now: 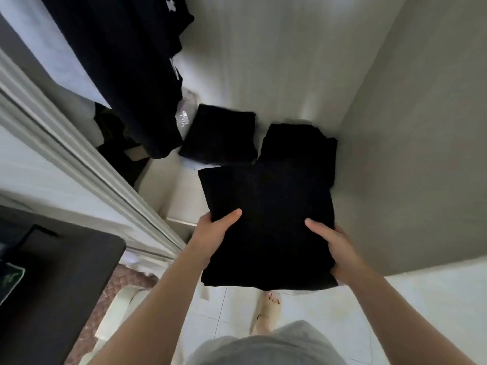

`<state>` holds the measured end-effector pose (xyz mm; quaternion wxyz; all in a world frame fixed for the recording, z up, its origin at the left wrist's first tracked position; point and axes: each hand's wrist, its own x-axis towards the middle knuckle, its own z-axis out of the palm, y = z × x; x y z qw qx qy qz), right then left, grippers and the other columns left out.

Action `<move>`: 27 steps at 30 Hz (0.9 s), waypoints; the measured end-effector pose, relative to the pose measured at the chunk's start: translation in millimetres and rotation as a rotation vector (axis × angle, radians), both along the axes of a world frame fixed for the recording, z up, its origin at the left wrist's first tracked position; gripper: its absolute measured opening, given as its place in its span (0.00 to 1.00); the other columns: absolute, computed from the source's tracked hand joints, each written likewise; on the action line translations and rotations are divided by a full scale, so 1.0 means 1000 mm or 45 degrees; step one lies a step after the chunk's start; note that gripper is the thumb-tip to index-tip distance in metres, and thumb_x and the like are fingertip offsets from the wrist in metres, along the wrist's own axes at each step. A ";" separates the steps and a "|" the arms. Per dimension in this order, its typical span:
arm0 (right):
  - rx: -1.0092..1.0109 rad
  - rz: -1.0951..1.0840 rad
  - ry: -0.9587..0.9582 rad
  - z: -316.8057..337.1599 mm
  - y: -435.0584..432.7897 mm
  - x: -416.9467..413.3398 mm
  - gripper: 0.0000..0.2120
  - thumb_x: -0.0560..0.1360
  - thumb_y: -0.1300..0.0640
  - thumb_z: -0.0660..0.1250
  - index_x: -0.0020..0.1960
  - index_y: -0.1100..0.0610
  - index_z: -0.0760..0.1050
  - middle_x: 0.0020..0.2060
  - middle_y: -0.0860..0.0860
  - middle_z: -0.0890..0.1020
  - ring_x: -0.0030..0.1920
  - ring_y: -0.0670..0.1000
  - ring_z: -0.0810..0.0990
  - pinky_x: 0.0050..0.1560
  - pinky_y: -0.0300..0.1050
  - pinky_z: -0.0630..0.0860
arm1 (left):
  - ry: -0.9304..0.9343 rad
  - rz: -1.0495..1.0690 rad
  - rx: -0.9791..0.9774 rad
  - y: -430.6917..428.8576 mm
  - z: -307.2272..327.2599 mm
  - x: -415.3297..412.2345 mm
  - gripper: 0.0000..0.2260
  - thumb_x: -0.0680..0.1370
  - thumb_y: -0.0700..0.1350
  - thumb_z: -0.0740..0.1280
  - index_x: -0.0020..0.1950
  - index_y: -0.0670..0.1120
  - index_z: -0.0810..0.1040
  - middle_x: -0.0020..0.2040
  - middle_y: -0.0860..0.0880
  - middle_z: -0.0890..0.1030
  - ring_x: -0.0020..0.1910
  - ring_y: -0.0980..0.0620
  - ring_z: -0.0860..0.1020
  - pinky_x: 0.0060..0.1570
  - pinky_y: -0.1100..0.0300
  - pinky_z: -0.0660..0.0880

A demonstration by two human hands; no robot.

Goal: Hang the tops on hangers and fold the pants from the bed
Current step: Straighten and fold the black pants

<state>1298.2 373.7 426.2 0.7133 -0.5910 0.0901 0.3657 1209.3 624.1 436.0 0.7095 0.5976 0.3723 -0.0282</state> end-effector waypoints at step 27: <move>0.254 -0.165 0.094 -0.073 0.177 0.256 0.25 0.66 0.50 0.80 0.62 0.48 0.81 0.57 0.54 0.85 0.56 0.58 0.85 0.46 0.48 0.83 | -0.023 -0.211 0.107 0.198 -0.063 0.301 0.28 0.65 0.58 0.79 0.63 0.52 0.82 0.56 0.51 0.86 0.56 0.48 0.84 0.63 0.46 0.76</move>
